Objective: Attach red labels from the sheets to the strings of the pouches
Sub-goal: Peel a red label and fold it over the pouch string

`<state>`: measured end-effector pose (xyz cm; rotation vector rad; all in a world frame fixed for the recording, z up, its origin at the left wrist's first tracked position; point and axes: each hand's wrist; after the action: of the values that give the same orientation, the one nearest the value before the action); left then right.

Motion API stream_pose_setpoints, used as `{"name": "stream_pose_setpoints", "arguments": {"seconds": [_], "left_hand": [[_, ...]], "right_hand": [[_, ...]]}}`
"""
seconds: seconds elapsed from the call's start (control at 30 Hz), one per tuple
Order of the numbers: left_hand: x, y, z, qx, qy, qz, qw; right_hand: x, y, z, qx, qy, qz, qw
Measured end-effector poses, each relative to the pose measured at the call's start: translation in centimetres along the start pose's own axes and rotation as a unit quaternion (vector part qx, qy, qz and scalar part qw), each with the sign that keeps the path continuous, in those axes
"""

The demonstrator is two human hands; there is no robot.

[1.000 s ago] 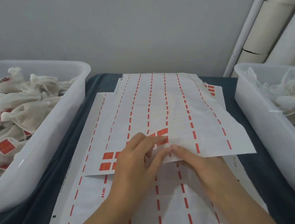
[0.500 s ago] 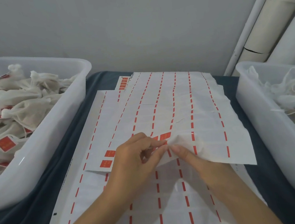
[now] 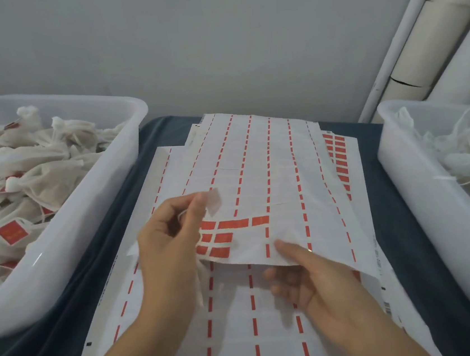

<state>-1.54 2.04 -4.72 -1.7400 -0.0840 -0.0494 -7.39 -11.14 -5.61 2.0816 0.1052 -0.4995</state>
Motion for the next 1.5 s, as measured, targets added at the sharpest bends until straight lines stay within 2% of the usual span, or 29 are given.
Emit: {"name": "stream_pose_setpoints", "arguments": {"seconds": [0.07, 0.13, 0.23, 0.3, 0.33, 0.43, 0.5, 0.7, 0.87, 0.9, 0.97, 1.03, 1.1, 1.37, 1.5], "left_hand": [[-0.4, -0.5, 0.1, 0.000, 0.028, -0.036, 0.999], [-0.6, -0.5, 0.2, 0.021, 0.062, -0.069, 0.995], [-1.1, -0.4, 0.4, 0.065, 0.100, -0.150, 0.981], [-1.3, -0.3, 0.5, 0.097, 0.119, -0.191, 0.970], [-1.3, -0.4, 0.5, 0.109, 0.128, -0.204, 0.965], [-1.4, -0.4, 0.4, 0.165, 0.159, -0.251, 0.940], [-1.5, -0.3, 0.2, 0.195, 0.181, -0.267, 0.926], [-1.5, 0.4, 0.2, 0.223, 0.209, -0.272, 0.912], [-1.7, 0.7, 0.0, 0.229, 0.235, -0.244, 0.912], [-1.8, 0.7, -0.1, 0.224, 0.241, -0.238, 0.914], [-2.0, 0.6, -0.2, 0.223, 0.252, -0.236, 0.912], [-2.1, 0.5, -0.3, 0.224, 0.262, -0.237, 0.908], [-2.2, 0.5, -0.3, 0.217, 0.268, -0.232, 0.910], [-1.9, 0.6, -0.2, 0.215, 0.257, -0.233, 0.913], [-1.7, 0.6, -0.1, 0.218, 0.251, -0.234, 0.914]], "right_hand": [[-0.2, 0.0, -0.2, 0.044, 0.011, -0.038, 0.998], [-0.6, 0.0, -0.5, 0.063, 0.069, -0.113, 0.989], [-1.1, -0.5, -0.9, 0.022, 0.234, -0.225, 0.946], [-1.3, -0.5, -0.9, 0.002, 0.321, -0.213, 0.923], [-1.3, -0.1, -0.8, -0.003, 0.322, -0.193, 0.927], [-1.1, 1.3, -0.3, -0.014, 0.203, -0.131, 0.970], [-1.0, 1.8, -0.1, -0.010, 0.149, -0.094, 0.984], [-1.2, 2.0, -0.2, -0.012, 0.134, -0.021, 0.991], [-0.5, 1.9, 0.4, 0.058, 0.064, 0.109, 0.990], [-0.4, 1.9, 0.6, 0.040, 0.050, 0.131, 0.989], [-0.2, 1.7, 0.8, -0.121, 0.022, 0.170, 0.978], [-0.3, 1.1, 0.4, -0.244, 0.065, 0.208, 0.945], [-0.4, 0.5, 0.0, -0.271, 0.113, 0.223, 0.929], [-0.2, 0.7, 0.5, -0.243, 0.085, 0.277, 0.926], [-0.2, 0.8, 0.4, -0.228, 0.099, 0.264, 0.932]]}}
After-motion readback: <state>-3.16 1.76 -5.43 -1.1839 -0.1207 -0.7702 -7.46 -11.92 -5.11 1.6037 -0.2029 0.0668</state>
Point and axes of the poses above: each hand's wrist, its own x-axis towards the middle knuckle, its own z-axis out of the back of the hand, y = z × x, and after that the axes turned 9 degrees about y, right-handed
